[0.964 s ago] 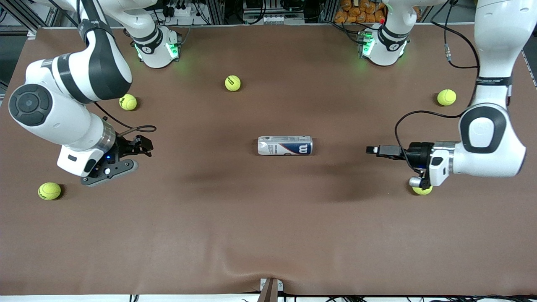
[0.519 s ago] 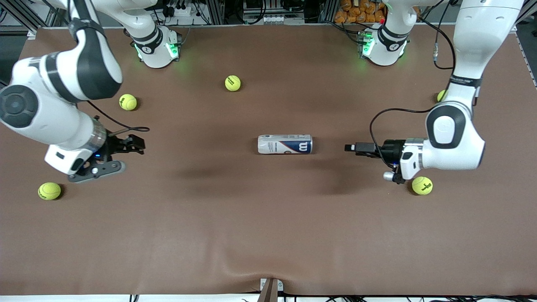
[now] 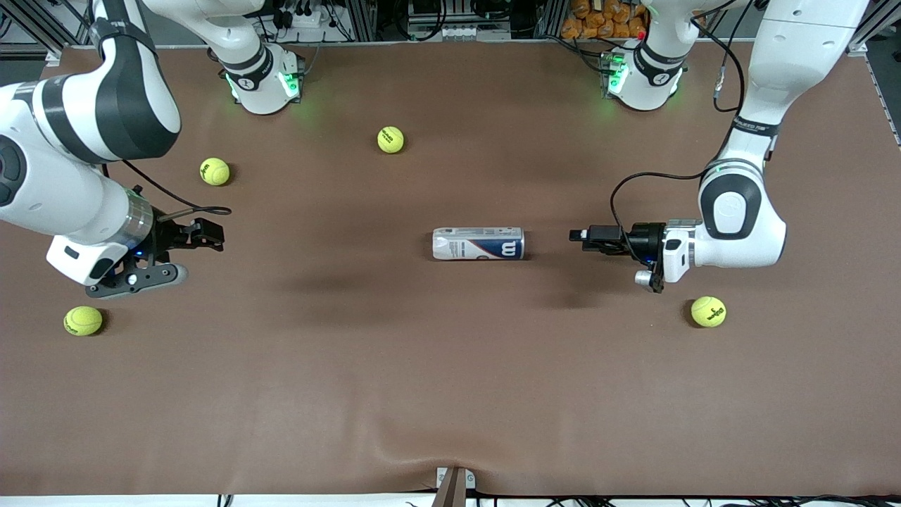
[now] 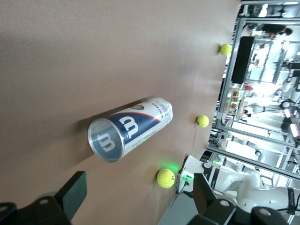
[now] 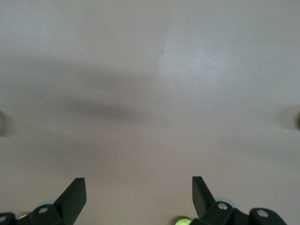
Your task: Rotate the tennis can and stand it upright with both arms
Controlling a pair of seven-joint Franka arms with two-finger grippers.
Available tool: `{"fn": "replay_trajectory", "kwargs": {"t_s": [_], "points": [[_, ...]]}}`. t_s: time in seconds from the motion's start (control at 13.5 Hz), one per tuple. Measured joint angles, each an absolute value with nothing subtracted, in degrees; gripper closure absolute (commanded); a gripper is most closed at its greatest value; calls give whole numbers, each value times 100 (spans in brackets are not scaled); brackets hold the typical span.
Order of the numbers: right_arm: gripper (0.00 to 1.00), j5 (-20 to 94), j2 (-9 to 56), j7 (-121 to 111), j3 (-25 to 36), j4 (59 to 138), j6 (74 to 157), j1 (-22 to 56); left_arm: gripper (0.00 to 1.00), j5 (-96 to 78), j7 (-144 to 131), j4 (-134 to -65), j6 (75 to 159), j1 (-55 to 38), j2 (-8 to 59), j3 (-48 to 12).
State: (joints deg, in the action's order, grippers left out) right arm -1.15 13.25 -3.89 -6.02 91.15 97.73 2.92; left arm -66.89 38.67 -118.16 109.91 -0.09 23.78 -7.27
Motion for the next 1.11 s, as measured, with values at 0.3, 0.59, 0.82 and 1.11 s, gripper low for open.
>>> {"fn": "replay_trajectory", "kwargs": {"t_s": [0.3, 0.59, 0.82, 1.11], "points": [[0, -115, 1325, -389, -604, 9121, 9774, 292, 0, -7632, 5127, -12081, 11140, -114, 2881, -806], [0, -115, 1325, -389, -604, 9122, 9775, 292, 0, -8066, 5420, -12087, 11219, -329, 3184, -815], [0, -115, 1325, -389, -604, 9122, 9780, 292, 0, -8446, 5419, -12137, 11223, -496, 3184, -826], [0, -115, 1324, -387, -597, 9122, 9809, 289, 0, -8603, 5419, -12238, 11235, -563, 3203, -830]]}}
